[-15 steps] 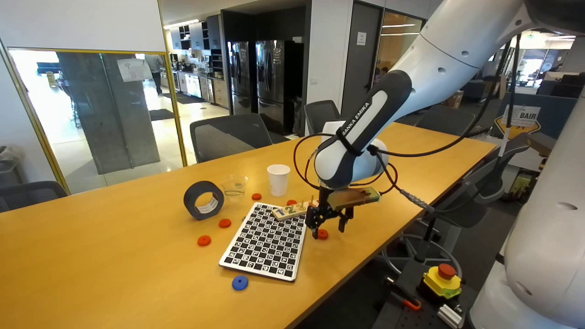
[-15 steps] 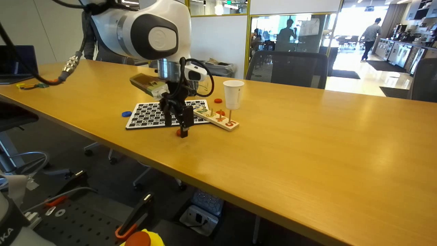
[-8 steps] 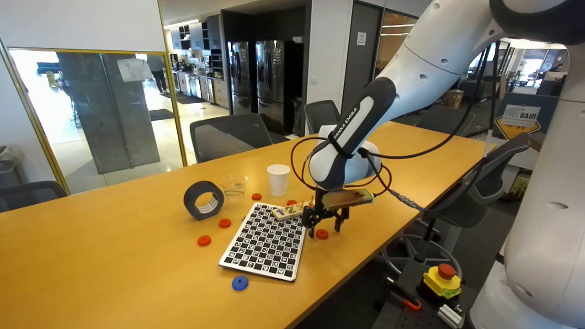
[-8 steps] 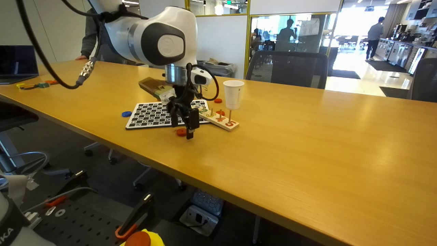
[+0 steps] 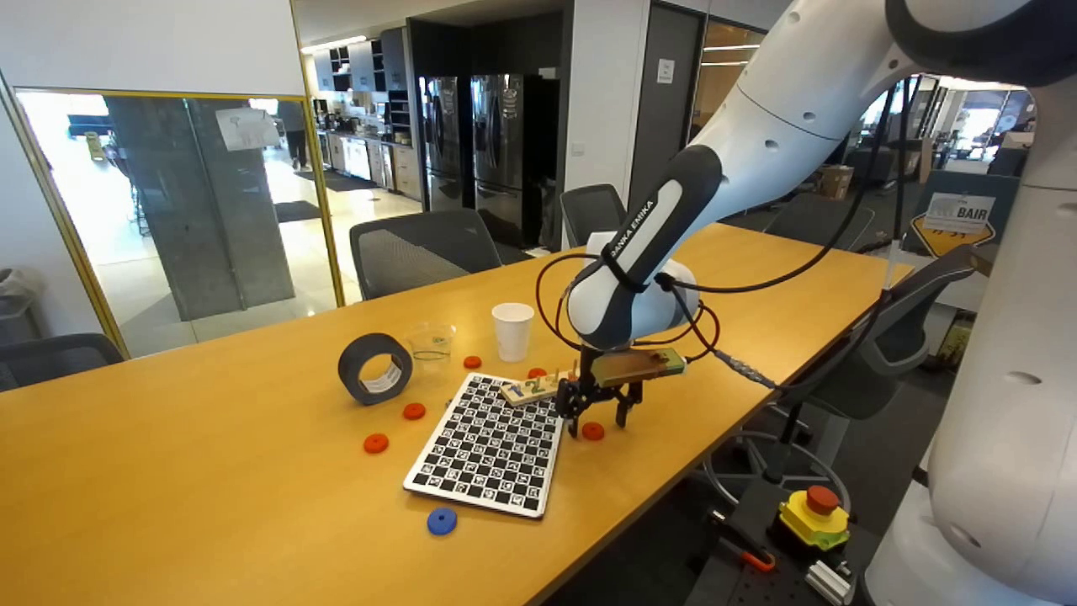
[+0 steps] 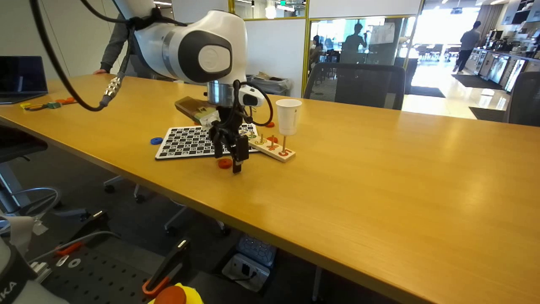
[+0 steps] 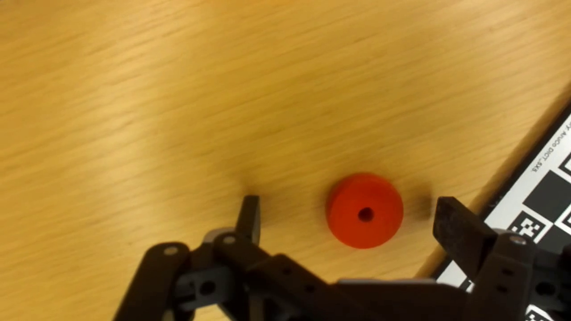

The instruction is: Pick up the tokens from the table and put them in the plastic cup.

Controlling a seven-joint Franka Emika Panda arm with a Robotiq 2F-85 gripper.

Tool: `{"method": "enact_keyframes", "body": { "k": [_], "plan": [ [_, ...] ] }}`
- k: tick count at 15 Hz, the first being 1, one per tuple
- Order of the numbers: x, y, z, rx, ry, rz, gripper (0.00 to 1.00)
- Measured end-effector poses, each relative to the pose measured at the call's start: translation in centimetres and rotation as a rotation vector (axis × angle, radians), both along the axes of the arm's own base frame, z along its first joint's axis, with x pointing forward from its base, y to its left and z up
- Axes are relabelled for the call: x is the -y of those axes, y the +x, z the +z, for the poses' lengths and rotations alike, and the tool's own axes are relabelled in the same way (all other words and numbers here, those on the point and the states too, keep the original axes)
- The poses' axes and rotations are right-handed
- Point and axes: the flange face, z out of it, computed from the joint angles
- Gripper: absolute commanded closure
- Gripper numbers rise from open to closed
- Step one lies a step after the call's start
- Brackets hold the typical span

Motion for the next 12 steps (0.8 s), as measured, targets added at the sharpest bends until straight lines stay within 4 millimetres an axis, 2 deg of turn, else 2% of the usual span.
{"method": "enact_keyframes", "body": {
  "k": [9, 10, 11, 12],
  "plan": [
    [-0.14, 0.07, 0.19, 0.003, -0.004, -0.016, 0.0],
    [-0.17, 0.07, 0.19, 0.003, -0.004, -0.018, 0.25],
    [-0.2, 0.08, 0.19, 0.002, -0.004, -0.017, 0.26],
    [-0.24, 0.08, 0.19, 0.002, -0.007, -0.015, 0.32]
  ]
}}
